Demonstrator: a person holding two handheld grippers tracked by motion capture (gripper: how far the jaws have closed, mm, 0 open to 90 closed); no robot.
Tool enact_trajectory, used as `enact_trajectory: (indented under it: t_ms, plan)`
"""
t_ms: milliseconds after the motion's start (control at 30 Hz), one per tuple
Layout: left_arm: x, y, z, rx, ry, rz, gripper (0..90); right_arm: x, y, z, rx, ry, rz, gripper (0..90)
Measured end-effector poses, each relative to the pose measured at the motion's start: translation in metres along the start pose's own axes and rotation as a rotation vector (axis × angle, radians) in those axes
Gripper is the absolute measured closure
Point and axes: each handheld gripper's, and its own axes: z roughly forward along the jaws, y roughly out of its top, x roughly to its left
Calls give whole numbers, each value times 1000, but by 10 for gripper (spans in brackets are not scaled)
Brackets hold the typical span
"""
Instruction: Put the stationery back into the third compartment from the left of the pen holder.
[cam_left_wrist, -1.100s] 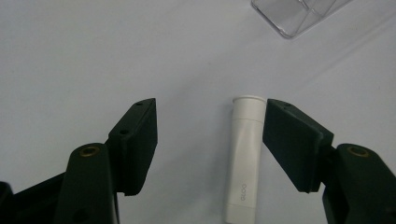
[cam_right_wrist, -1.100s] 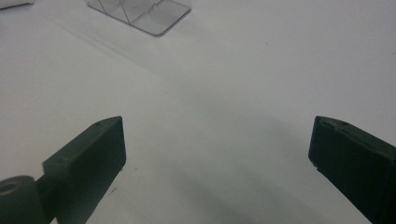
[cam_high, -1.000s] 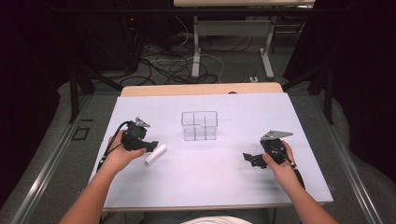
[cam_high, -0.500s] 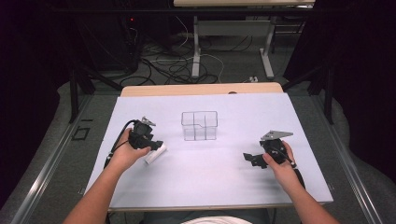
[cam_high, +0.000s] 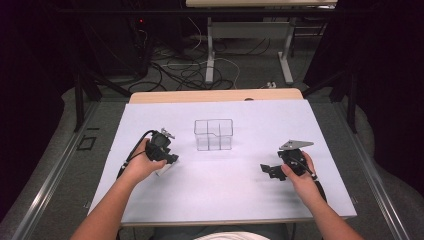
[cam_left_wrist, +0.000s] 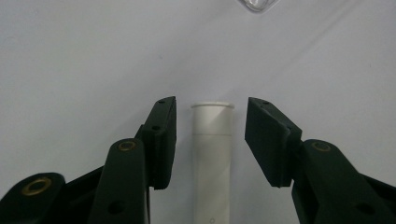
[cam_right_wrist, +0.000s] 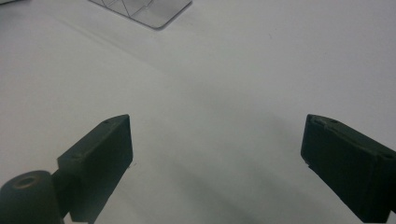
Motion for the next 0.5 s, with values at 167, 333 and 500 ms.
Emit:
enact_trajectory:
  t_ms: [167, 333, 500]
  plan:
    - [-2, 1, 4, 29, -2, 5, 573, 0, 0, 1, 3, 5, -7, 88]
    - [-3, 1, 8, 52, -9, 8, 603, 1, -1, 1, 7, 3, -2, 90]
    - [-3, 0, 13, 78, -2, 12, 616, 0, -1, 1, 7, 3, -4, 91]
